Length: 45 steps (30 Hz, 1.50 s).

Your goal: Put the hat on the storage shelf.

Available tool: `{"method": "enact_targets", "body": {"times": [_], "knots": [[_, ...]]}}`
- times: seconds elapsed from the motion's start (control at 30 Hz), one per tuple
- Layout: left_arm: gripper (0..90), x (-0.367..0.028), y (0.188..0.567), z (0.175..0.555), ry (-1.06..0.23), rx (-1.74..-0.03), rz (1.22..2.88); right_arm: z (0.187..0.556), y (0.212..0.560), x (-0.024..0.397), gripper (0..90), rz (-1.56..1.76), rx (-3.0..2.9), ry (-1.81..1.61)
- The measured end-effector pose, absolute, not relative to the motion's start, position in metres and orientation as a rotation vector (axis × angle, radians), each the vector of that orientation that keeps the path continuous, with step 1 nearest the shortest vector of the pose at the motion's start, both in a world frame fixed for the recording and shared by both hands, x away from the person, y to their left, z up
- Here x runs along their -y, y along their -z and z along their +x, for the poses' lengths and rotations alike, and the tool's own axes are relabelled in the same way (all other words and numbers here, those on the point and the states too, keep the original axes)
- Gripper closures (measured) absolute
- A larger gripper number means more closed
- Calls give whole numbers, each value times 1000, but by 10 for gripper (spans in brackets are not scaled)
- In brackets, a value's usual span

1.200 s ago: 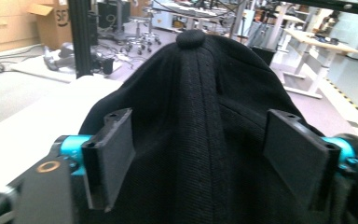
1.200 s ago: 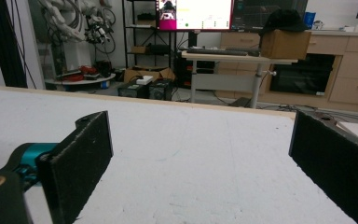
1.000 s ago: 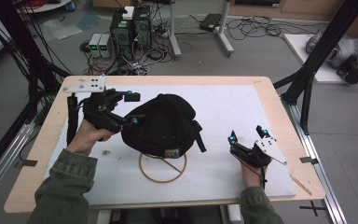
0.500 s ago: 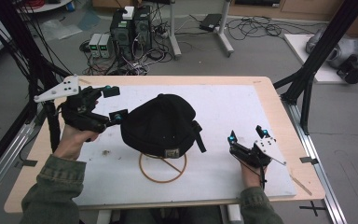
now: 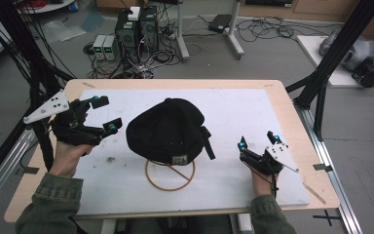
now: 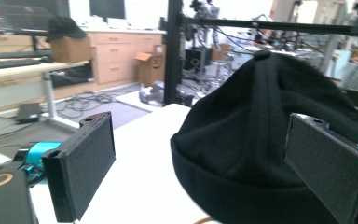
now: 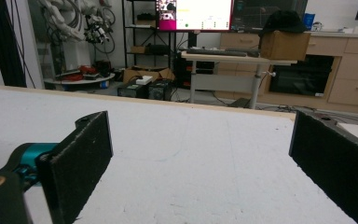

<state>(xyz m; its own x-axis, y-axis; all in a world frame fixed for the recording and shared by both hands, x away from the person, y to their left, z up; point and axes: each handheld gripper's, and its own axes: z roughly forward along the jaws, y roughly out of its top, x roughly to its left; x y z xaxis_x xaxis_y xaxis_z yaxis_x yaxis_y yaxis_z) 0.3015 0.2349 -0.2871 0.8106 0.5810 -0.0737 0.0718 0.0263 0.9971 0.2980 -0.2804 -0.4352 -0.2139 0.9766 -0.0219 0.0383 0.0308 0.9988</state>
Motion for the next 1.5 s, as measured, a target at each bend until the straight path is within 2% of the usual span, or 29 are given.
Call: {"method": "enact_targets", "body": {"times": [0.43,0.9,1.13,1.5], "knots": [[95,-250,324,294,-481,-636,1455,298,435,281,51,1111,-1412,-1322],[96,-263,363,285,-698,-771,1434,298,437,281,50,1120,-1420,-1316],[96,-263,388,278,-761,-862,1400,297,437,281,50,1124,-1411,-1311],[98,-257,404,271,-892,-954,1400,294,439,280,50,1135,-1405,-1298]]}}
